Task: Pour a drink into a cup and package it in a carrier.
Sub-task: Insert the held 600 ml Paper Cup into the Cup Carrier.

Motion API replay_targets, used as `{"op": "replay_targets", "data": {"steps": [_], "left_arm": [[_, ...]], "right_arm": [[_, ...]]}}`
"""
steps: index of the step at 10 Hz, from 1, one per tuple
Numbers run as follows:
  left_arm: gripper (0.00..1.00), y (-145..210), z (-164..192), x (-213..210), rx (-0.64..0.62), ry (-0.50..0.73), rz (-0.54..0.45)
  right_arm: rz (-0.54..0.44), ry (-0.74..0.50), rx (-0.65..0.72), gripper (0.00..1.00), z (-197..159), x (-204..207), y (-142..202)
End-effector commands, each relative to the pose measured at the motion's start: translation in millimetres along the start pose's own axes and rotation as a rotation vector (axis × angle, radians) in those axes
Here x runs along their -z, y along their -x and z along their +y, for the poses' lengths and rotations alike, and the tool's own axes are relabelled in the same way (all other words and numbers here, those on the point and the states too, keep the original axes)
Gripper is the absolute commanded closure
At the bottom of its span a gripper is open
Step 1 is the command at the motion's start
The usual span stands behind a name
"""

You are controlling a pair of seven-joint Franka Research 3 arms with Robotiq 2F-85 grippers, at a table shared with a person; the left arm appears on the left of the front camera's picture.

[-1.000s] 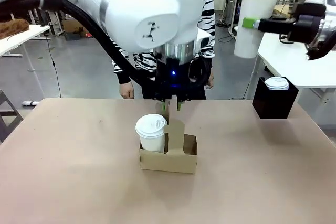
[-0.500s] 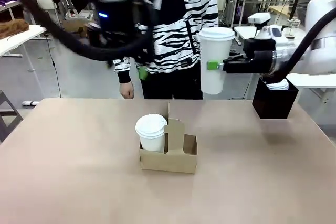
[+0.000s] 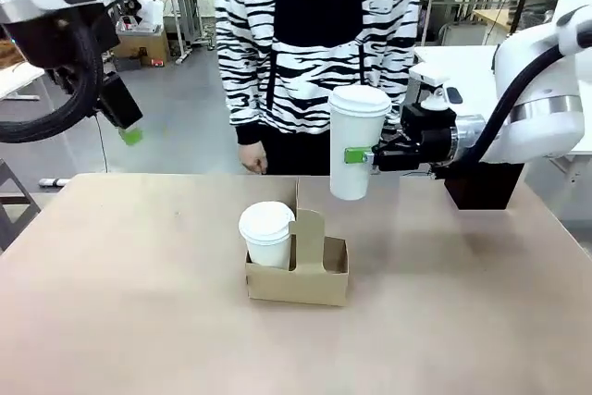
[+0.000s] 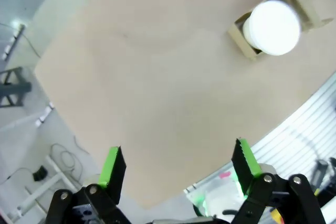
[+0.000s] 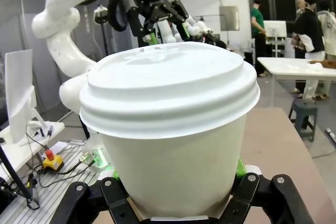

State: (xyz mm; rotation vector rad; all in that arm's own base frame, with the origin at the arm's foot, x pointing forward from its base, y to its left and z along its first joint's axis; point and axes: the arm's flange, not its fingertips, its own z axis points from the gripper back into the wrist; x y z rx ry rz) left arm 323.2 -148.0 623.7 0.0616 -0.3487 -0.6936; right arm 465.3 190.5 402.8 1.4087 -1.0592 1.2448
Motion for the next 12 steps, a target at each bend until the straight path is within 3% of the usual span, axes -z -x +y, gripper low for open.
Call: {"op": "replay_targets", "data": {"steps": [1,3,5,9,12], "left_arm": [[0.0,-18.4,-14.2,-10.0,-0.019,0.003,0.043],[0.0,-5.1,-5.7,-1.5,0.001,0.001,0.01],[0.0,26.7,11.8,35.6,0.12,0.004,-0.056],[0.0,68.7,40.6,87.2,0.343,0.058,-0.208],[0.0,81.5,47.9,112.9,0.36,0.109,-0.22]], "right_arm": [[0.011,0.011,-0.003,0.19,2.0,-0.8,-12.9],[0.002,0.003,-0.001,0.19,0.0,-0.7,-1.6],[-0.034,-0.114,-0.008,0.19,3.3,7.7,23.9],[-0.045,-0.203,-0.034,0.19,10.8,24.1,56.2],[-0.043,-0.25,-0.035,0.19,11.6,42.8,80.4]]}}
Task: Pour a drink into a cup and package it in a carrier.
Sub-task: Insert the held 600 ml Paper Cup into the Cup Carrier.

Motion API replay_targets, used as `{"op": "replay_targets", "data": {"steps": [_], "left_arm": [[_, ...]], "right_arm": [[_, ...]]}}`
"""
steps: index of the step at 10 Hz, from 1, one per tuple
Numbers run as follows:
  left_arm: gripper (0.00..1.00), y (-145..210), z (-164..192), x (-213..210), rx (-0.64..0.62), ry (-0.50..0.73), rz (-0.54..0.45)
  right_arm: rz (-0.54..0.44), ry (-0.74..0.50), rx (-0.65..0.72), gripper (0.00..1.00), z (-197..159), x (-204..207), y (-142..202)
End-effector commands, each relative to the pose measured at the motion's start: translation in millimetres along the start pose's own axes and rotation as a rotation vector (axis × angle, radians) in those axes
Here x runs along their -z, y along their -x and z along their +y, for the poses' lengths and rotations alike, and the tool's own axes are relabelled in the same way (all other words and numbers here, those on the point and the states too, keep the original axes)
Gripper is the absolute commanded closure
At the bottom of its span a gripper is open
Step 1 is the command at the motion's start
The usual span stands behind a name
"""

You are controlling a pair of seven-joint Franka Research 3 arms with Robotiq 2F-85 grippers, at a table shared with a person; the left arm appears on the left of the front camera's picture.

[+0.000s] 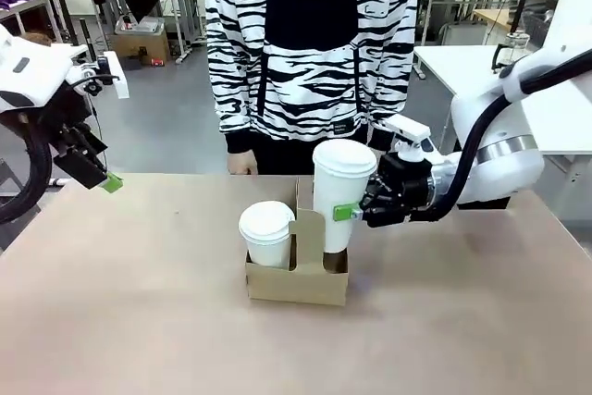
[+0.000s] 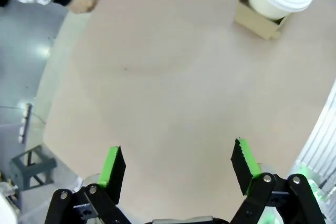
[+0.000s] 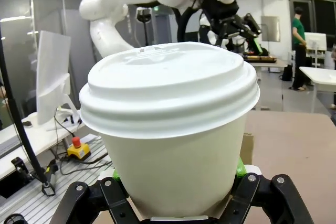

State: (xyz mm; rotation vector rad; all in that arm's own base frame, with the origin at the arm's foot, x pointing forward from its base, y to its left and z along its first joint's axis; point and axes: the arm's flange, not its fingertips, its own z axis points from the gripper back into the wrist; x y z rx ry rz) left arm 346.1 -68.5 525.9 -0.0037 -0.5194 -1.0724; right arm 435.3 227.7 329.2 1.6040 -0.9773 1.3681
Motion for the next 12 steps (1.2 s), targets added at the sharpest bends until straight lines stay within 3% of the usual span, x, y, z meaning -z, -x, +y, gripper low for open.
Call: {"op": "replay_targets", "data": {"steps": [1,12], "left_arm": [[0.0,-4.6,-4.8,-5.7,-0.004,-0.023,0.009],[0.0,-4.6,-4.8,-5.7,-0.004,-0.023,0.009]], "right_arm": [[0.003,-0.039,-0.019,0.19,-5.4,6.0,11.9],[0.055,-0.106,-0.013,0.19,-34.1,-3.1,86.6]]}}
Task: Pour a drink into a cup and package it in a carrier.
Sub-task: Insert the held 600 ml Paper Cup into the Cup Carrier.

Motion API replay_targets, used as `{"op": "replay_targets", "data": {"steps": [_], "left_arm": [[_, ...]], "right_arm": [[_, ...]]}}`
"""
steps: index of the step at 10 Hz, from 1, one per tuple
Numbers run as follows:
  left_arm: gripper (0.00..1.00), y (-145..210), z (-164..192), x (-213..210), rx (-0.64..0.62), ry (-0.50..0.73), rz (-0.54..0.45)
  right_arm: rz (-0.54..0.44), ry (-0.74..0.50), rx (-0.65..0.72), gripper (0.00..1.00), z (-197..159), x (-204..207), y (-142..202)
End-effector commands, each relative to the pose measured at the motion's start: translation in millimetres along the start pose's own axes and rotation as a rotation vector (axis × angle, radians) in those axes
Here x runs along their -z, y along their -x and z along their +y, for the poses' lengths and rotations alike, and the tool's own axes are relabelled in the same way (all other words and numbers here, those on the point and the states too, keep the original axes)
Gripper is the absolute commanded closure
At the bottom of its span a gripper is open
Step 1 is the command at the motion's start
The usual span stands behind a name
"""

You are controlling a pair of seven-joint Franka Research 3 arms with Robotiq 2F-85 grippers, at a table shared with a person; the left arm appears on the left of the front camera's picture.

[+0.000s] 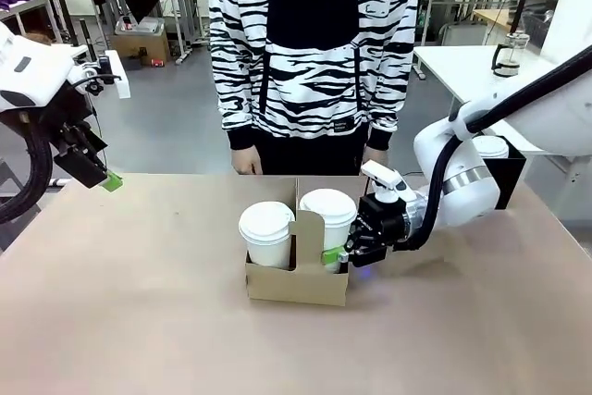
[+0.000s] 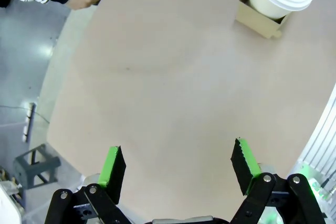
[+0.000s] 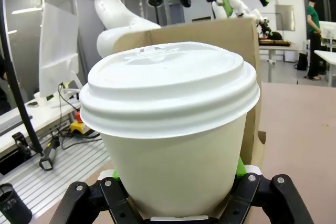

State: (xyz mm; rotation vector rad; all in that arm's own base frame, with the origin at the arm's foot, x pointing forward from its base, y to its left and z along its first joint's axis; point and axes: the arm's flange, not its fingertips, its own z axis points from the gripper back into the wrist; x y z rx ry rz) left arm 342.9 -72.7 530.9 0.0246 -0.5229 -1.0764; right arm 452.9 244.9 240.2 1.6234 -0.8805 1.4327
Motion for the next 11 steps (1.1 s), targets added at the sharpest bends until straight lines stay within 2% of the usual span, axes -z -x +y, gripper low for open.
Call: {"op": "replay_targets", "data": {"steps": [1,3,4,7,11], "left_arm": [[0.0,-0.2,-1.2,-1.1,-0.014,0.0,-0.001],[0.0,-0.2,-1.2,-1.1,-0.014,0.0,-0.001],[0.0,-0.2,-1.2,-1.1,-0.014,0.0,-0.001],[0.0,-0.2,-1.2,-1.1,-0.014,0.0,-0.001],[0.0,-0.2,-1.2,-1.1,-0.014,0.0,-0.001]], "right_arm": [[0.012,-0.041,-0.043,0.19,-4.2,-7.2,2.7],[0.02,-0.053,-0.051,0.19,-4.8,-10.6,5.6],[0.022,-0.046,-0.07,0.0,-5.1,-11.1,4.6],[0.077,-0.012,-0.099,0.0,-1.0,-23.6,-7.6],[0.157,0.099,-0.099,0.0,20.6,-71.2,-38.5]]}}
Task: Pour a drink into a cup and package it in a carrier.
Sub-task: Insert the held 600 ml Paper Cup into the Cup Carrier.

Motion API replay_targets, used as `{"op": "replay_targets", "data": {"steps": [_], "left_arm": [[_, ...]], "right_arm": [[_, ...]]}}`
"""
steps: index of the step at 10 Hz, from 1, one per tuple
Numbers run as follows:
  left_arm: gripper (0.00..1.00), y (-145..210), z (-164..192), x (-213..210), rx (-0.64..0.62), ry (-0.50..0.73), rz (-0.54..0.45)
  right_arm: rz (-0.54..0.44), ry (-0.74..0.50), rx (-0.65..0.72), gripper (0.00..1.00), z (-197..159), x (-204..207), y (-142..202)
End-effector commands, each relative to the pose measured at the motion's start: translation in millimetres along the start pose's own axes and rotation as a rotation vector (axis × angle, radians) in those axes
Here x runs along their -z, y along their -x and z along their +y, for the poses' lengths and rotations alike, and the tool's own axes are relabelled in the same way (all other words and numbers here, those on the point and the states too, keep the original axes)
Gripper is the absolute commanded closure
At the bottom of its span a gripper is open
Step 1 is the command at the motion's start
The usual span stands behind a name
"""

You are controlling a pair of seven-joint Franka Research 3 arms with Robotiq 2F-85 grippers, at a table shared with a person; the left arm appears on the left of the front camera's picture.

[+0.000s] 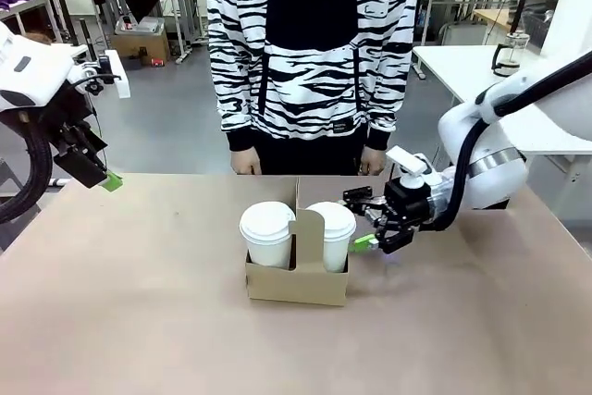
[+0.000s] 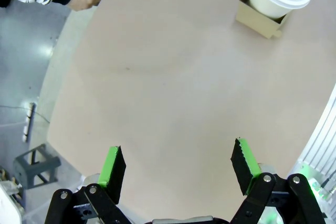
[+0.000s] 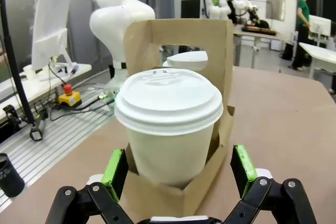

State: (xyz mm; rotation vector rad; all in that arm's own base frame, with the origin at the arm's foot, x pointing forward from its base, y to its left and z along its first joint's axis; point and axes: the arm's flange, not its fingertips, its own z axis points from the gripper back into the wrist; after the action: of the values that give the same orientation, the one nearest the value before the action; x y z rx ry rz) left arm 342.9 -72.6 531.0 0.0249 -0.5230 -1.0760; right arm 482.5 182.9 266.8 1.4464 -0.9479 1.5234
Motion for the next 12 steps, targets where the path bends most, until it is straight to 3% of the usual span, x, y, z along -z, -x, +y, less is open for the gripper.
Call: {"op": "replay_targets", "data": {"steps": [1,6,10,12], "left_arm": [[0.0,-0.3,-1.3,-1.0,-0.014,0.0,-0.001],[0.0,-0.3,-1.3,-1.0,-0.014,0.0,-0.001],[0.0,-0.3,-1.3,-1.0,-0.014,0.0,-0.001],[0.0,-0.3,-1.3,-1.0,-0.014,0.0,-0.001]], "right_arm": [[0.086,0.061,0.032,0.0,18.7,-25.3,-20.1],[0.369,0.585,0.469,0.0,86.7,-139.5,-98.3],[0.544,0.881,0.576,0.0,141.1,-171.4,-140.2],[0.577,0.996,0.594,0.0,158.6,-179.4,-150.6]]}}
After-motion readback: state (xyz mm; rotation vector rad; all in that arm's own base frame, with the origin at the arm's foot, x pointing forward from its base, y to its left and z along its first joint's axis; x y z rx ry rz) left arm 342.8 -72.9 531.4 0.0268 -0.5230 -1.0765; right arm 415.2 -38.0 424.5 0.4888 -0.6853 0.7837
